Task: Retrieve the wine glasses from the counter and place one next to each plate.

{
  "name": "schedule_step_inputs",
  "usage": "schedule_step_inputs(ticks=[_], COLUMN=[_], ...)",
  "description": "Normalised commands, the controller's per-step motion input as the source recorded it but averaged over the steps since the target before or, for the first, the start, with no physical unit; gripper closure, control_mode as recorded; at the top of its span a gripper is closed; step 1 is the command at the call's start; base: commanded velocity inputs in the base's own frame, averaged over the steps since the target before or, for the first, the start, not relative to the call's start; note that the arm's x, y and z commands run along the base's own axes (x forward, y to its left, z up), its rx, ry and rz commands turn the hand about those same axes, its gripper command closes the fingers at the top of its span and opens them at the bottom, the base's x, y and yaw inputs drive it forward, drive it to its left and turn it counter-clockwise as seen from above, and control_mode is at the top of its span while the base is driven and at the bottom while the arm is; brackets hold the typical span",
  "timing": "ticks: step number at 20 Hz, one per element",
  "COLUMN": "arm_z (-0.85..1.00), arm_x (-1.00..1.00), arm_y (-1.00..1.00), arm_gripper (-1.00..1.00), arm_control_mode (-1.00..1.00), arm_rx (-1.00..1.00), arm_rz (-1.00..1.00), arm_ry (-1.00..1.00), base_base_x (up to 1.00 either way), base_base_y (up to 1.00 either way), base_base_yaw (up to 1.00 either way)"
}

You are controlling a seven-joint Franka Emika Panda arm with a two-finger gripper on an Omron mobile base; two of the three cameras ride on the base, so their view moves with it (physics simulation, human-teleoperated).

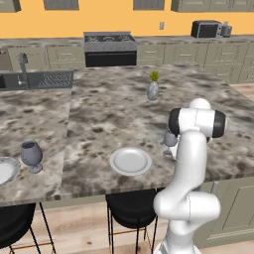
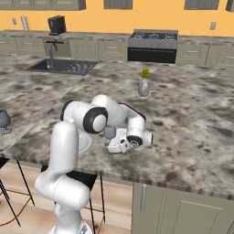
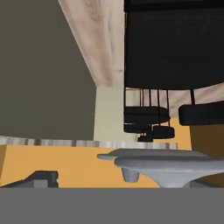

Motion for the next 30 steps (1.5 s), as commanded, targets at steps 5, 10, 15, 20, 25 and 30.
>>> schedule_step_inputs(ticks=[5,10,15,20,25,30], arm_z=[0.03,-0.05,-0.13,-0.03,0.01,-0.08], arm_x=[-0.1,-0.17,0.01,-0.12,-0.14,0.04], arm_y=[0.0,0.83,0.83,0.0,0.06,-0.29], arm_gripper=[-1.0,-1.0,-1.0,-1.0,-1.0,-1.0], arm_control_mode=[-1.0,-1.0,-1.0,-1.0,-1.0,-1.0], arm_rx=[0.0,0.0,0.0,0.0,-0.04,-0.03], arm_rz=[-0.05,0.0,-0.02,-0.01,0.0,0.0], arm_ry=[0.0,0.0,-0.02,-0.05,-0.02,0.05], base_base_x=[0.0,0.0,0.0,0.0,0.0,0.0], base_base_y=[0.0,0.0,0.0,0.0,0.0,0.0], base_base_yaw=[0.0,0.0,0.0,0.0,0.0,0.0])
